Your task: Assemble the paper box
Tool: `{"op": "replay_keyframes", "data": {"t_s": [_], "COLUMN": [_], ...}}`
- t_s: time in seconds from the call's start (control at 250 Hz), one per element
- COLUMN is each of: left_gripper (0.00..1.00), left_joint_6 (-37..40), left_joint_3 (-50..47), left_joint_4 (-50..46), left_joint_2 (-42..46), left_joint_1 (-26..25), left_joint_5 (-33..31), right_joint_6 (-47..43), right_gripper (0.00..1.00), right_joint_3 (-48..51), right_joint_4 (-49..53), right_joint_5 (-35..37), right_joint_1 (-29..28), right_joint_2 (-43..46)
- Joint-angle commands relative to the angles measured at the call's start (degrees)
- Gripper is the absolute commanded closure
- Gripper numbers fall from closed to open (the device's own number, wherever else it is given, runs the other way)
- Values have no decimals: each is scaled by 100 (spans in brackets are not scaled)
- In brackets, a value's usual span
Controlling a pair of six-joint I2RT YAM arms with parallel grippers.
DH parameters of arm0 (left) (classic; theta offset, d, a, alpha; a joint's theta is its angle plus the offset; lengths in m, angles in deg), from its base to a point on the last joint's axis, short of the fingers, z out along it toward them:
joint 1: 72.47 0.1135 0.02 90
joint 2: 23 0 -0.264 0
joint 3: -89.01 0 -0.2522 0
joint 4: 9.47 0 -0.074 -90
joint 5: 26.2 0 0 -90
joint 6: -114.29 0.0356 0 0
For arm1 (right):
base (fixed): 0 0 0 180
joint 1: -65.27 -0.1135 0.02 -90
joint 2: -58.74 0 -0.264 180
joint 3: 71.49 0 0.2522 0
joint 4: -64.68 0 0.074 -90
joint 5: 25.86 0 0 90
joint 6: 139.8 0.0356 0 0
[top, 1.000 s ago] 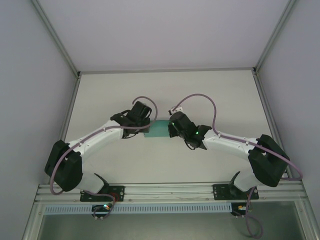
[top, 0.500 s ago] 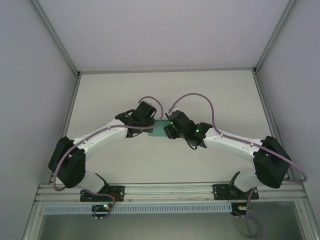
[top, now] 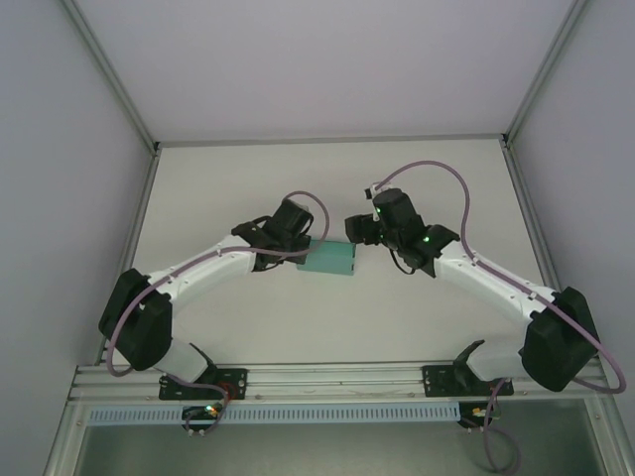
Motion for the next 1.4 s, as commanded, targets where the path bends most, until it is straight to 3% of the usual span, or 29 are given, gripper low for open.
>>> {"op": "replay_keyframes", "data": {"t_s": [0.0, 0.575, 0.966, 1.242, 1.394], "left_gripper": [100, 100, 100, 100, 100], "left_joint_6": [221, 488, 548, 568, 570], "left_joint_3": [-153, -196, -301, -319, -314], "left_joint_4": [-850, -682, -600, -573, -572], "left_joint_2": [-382, -200, -43, -1, -16], "left_joint_1": [-53, -47, -43, -46, -36], "left_joint_5": [457, 509, 508, 520, 566], "right_joint_6": [351, 1170, 955, 915, 851], "right_gripper": [24, 32, 29, 43, 44], "right_joint_3": [187, 1246, 873, 934, 977], "right_joint_4": [-48, -526, -600, 104, 24], "right_joint_5": [-507, -1168, -1247, -915, -1100], "right_joint_1": [16, 133, 385, 527, 527], "right_joint_2": [-196, -596, 514, 610, 422]}}
